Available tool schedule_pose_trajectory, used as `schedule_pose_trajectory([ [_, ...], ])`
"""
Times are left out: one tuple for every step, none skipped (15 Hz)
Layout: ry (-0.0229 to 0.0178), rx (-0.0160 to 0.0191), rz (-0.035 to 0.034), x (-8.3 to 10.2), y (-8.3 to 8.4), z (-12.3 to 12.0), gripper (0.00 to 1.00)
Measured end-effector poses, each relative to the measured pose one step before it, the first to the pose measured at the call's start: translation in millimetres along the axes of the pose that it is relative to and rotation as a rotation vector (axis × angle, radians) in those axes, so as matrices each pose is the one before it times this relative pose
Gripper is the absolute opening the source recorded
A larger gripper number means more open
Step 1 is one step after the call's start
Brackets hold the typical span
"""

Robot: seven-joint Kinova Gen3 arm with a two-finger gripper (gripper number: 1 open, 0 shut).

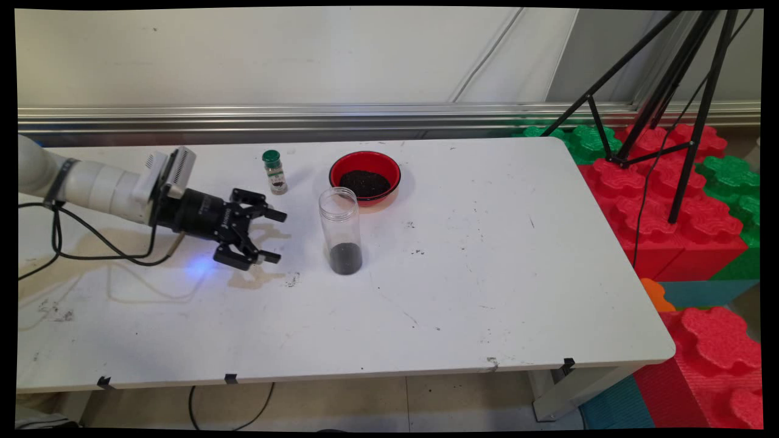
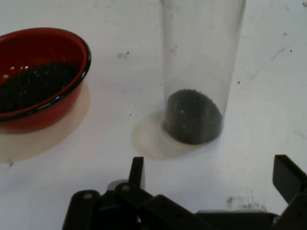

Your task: Pick up the black seasoning powder from the table

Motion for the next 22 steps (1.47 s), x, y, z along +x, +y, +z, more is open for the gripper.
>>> schedule_pose_trajectory([
  [0.00723, -0.00531, -0.00013, -0.57, 0.77, 5.29, 1.00],
  [0.00787, -0.00531, -0.00174, -0.68, 0.96, 6.01, 1.00],
  [0.00740, -0.00541, -0.00122, -0.37, 0.74, 6.21, 1.00],
  [0.00598, -0.00498, -0.00126, -0.16, 0.48, 5.69, 1.00],
  [0.00401, -0.00243, -0.00084, -0.15, 0.42, 3.47, 1.00],
  [0.00534, -0.00439, -0.00090, -0.10, 0.54, 5.45, 1.00],
  [0.00409, -0.00227, -0.00037, 0.27, 0.16, 3.77, 1.00],
  [0.00489, -0.00410, -0.00166, -0.11, 0.40, 5.57, 1.00],
  [0.00343, -0.00158, -0.00041, 0.12, 0.15, 3.49, 1.00],
  [0.00445, -0.00284, -0.00063, 0.24, 0.04, 5.38, 1.00],
  [0.00563, -0.00151, 0.00044, 0.52, -0.48, 6.99, 1.00],
  [0.00334, -0.00067, 0.00109, 0.33, -0.49, 5.16, 1.00],
  [0.00261, 0.00022, 0.00135, 0.25, -0.64, 4.93, 1.00],
  [0.00122, 0.00064, 0.00105, 0.07, -0.60, 3.27, 1.00],
  [0.00128, 0.00170, 0.00153, -0.10, -0.89, 4.51, 1.00],
  [0.00093, 0.00188, 0.00092, -0.10, -0.59, 2.81, 1.00],
  [0.00115, 0.00242, 0.00169, -0.04, -1.00, 4.15, 1.00],
  [0.00127, 0.00233, 0.00135, -0.17, -1.34, 4.72, 1.00],
  [0.00134, 0.00272, 0.00083, -0.16, -1.27, 4.33, 1.00],
  [0.00093, 0.00243, 0.00088, -0.07, -1.15, 3.47, 1.00],
  [0.00089, 0.00105, 0.00022, -0.03, -0.61, 2.27, 1.00],
  [0.00131, 0.00163, 0.00085, 0.06, -0.91, 3.20, 1.00],
])
